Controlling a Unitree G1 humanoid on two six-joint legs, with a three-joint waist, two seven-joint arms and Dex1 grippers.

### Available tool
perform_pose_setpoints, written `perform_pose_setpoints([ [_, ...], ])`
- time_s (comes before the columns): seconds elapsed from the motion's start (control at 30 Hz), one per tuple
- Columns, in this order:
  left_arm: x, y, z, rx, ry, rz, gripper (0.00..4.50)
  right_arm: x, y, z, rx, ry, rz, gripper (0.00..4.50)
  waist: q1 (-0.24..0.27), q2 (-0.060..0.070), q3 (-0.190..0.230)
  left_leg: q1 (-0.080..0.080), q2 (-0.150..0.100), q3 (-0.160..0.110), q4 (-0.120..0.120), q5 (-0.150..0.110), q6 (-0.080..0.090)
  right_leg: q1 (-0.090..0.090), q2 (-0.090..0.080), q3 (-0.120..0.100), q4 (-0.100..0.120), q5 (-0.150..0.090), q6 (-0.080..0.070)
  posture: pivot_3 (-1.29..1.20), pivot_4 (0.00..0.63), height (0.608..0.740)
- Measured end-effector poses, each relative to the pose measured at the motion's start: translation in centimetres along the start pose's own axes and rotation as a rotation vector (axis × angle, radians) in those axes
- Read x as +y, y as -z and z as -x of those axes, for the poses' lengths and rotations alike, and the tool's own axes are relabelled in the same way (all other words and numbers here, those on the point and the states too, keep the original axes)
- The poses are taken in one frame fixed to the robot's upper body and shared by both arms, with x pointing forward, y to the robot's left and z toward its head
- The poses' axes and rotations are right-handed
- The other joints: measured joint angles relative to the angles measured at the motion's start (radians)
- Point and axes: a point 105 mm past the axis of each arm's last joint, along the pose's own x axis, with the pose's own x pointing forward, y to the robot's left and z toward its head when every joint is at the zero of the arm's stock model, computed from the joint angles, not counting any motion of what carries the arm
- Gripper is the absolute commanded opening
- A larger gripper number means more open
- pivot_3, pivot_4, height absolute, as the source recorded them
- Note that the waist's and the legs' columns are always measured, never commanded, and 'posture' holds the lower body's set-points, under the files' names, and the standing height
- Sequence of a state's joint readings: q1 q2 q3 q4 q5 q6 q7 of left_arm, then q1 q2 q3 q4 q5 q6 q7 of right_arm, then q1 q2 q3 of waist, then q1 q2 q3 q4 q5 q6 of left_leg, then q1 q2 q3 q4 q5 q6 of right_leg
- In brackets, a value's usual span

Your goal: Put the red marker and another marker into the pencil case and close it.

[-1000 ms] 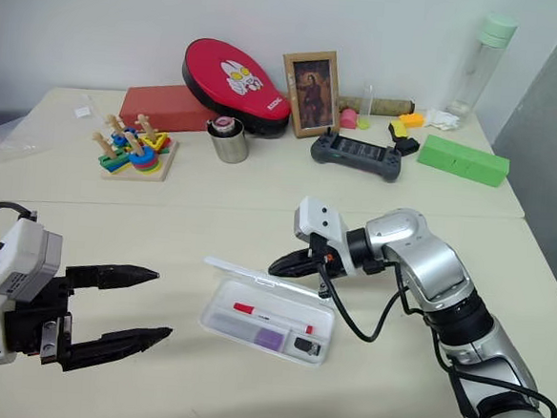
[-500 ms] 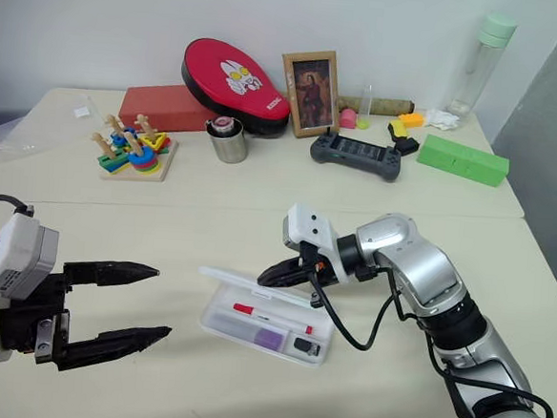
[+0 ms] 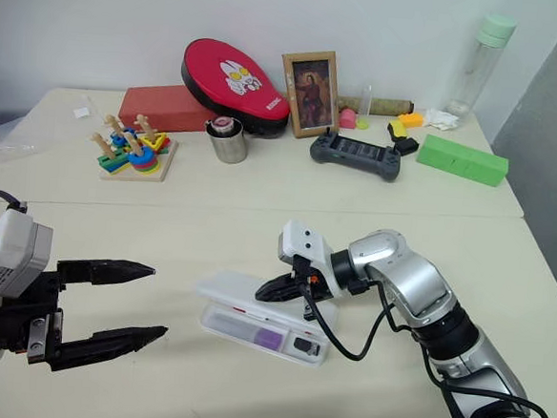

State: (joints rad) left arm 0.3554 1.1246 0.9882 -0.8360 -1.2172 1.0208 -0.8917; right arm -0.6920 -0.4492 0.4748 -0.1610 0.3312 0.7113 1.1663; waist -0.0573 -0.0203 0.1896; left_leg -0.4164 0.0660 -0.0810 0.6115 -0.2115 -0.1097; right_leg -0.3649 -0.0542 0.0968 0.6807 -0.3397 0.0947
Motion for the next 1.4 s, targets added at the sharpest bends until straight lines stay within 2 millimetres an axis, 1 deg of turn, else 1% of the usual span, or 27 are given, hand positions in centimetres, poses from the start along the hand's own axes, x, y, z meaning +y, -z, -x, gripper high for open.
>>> perform_pose_setpoints([
  [0.07, 0.1, 0.0, 0.0, 0.002, -0.007, -0.001, 4.50, -0.1, 0.6, -0.2, 0.016, 0.006, -0.010, 0.01, 0.000, 0.000, 0.000, 0.000, 0.000, 0.000, 0.000, 0.000, 0.000, 0.000, 0.000, 0.000, 0.000, 0.000, 0.000, 0.00, 0.150, 0.740],
  [0.23, 0.2, -0.2, 0.3, 0.005, -0.024, -0.005, 4.50, -0.3, 1.1, -0.3, 0.030, 0.016, -0.003, 0.01, 0.000, 0.000, 0.000, 0.000, 0.000, 0.000, 0.000, 0.000, 0.000, 0.000, 0.000, 0.000, 0.000, 0.000, 0.000, 0.00, 0.150, 0.740],
  [0.37, 0.2, -0.2, 0.4, 0.008, -0.029, -0.005, 4.50, 0.3, 1.8, -0.2, 0.038, -0.015, -0.010, 0.01, 0.000, 0.000, 0.000, 0.000, 0.000, 0.000, 0.000, 0.000, 0.000, 0.000, 0.000, 0.000, 0.000, 0.000, 0.000, 0.00, 0.150, 0.740],
  [0.53, 0.2, -0.2, 0.5, 0.012, -0.026, -0.004, 4.50, 1.0, 1.8, 0.0, 0.048, -0.052, 0.014, 0.01, 0.000, 0.000, 0.000, 0.000, 0.000, 0.000, 0.000, 0.000, 0.000, 0.000, 0.000, 0.000, 0.000, 0.000, 0.000, 0.00, 0.150, 0.740],
  [0.8, 0.1, -0.3, 0.6, 0.020, -0.012, -0.008, 4.50, 1.6, 2.9, -1.0, 0.093, -0.088, 0.027, 0.01, 0.000, 0.000, 0.000, 0.000, 0.000, 0.000, 0.000, 0.000, 0.000, 0.000, 0.000, 0.000, 0.000, 0.000, 0.000, 0.00, 0.150, 0.740],
  [1.23, -0.5, 0.0, 0.8, 0.047, 0.022, 0.010, 4.50, 1.3, 2.9, -2.5, 0.094, -0.099, 0.074, 0.01, -0.001, 0.000, 0.000, 0.002, 0.000, 0.000, 0.000, 0.000, 0.000, 0.001, 0.000, 0.000, 0.000, 0.000, 0.000, 0.00, 0.150, 0.740],
  [1.4, -0.5, 0.0, 0.8, 0.045, 0.022, 0.010, 4.50, 1.2, 2.8, -2.7, 0.089, -0.099, 0.087, 0.01, -0.001, -0.001, -0.001, 0.003, 0.000, 0.000, 0.000, 0.000, 0.000, 0.001, 0.000, 0.000, 0.000, 0.000, 0.000, 0.00, 0.150, 0.740],
])
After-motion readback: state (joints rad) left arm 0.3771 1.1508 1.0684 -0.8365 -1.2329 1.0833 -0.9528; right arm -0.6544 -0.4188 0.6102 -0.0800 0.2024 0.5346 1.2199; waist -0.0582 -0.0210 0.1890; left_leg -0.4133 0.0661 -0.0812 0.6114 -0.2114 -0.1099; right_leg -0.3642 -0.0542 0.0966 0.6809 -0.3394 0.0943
